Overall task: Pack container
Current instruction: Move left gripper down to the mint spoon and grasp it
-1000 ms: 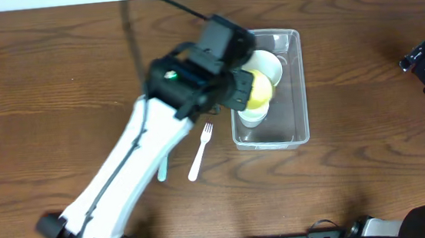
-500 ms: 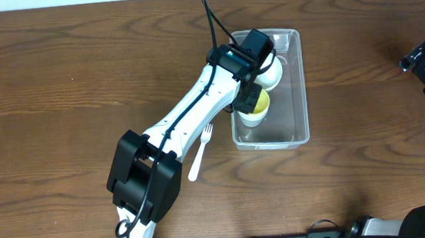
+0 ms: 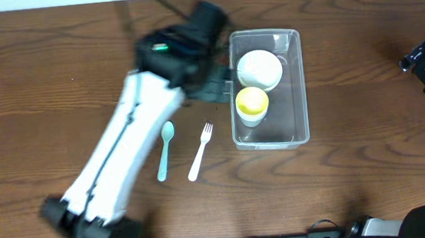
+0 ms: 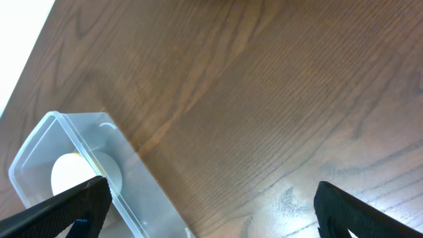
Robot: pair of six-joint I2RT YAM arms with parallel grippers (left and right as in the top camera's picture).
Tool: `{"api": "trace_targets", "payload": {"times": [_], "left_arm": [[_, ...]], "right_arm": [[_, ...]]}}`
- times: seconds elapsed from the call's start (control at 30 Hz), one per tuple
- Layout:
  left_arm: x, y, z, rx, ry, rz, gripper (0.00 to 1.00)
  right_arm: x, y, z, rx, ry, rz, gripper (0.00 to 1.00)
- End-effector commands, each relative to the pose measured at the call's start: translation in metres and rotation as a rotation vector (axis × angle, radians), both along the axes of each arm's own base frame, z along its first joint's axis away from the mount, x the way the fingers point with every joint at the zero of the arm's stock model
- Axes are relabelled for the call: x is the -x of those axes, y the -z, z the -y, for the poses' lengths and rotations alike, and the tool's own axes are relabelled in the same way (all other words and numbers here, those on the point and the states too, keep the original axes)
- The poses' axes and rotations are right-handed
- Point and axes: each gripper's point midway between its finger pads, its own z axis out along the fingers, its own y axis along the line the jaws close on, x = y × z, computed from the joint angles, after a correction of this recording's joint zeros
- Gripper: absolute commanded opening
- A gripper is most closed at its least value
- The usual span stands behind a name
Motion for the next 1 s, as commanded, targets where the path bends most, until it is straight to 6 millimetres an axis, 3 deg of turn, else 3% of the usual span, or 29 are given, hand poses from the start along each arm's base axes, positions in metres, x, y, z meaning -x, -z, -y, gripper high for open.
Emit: {"api": "trace_targets", "payload": {"times": [0.0, 0.17, 0.4, 0.43, 0.5, 0.57, 0.9, 0.97], "left_arm": [[-0.002, 0.013, -0.042, -0.092, -0.087, -0.058, 0.98], [0.014, 0.065, -0.081, -0.167, -0.171, -0.227, 0.99], [0.036, 0.171, -0.091, -0.123, -0.165, -0.359, 0.99], [0.039, 0.181, -0.094, -0.127, -0.165, -0.367, 0.95], [0.047, 0.199, -0.100, -0.131, -0.166, -0.381, 0.78], [0.053, 0.212, -0.104, -0.132, -0.175, -0.392, 0.74], [0.065, 0.258, -0.103, -0.096, -0.157, -0.355, 0.74], [0.065, 0.264, -0.103, -0.093, -0.151, -0.342, 0.70]], "right_arm": [[0.000, 0.000, 0.002, -0.004, 0.011, 0.000, 0.99], [0.000, 0.000, 0.002, -0.005, 0.011, -0.001, 0.99], [0.000, 0.000, 0.002, -0.004, 0.011, 0.000, 0.99], [0.000, 0.000, 0.002, -0.005, 0.011, -0.001, 0.99], [0.000, 0.000, 0.002, -0.004, 0.011, 0.000, 0.99], [0.000, 0.000, 0.002, -0.004, 0.011, 0.000, 0.99], [0.000, 0.000, 0.002, -0.004, 0.011, 0.000, 0.99], [0.000, 0.000, 0.002, -0.004, 0.011, 0.000, 0.99]]}}
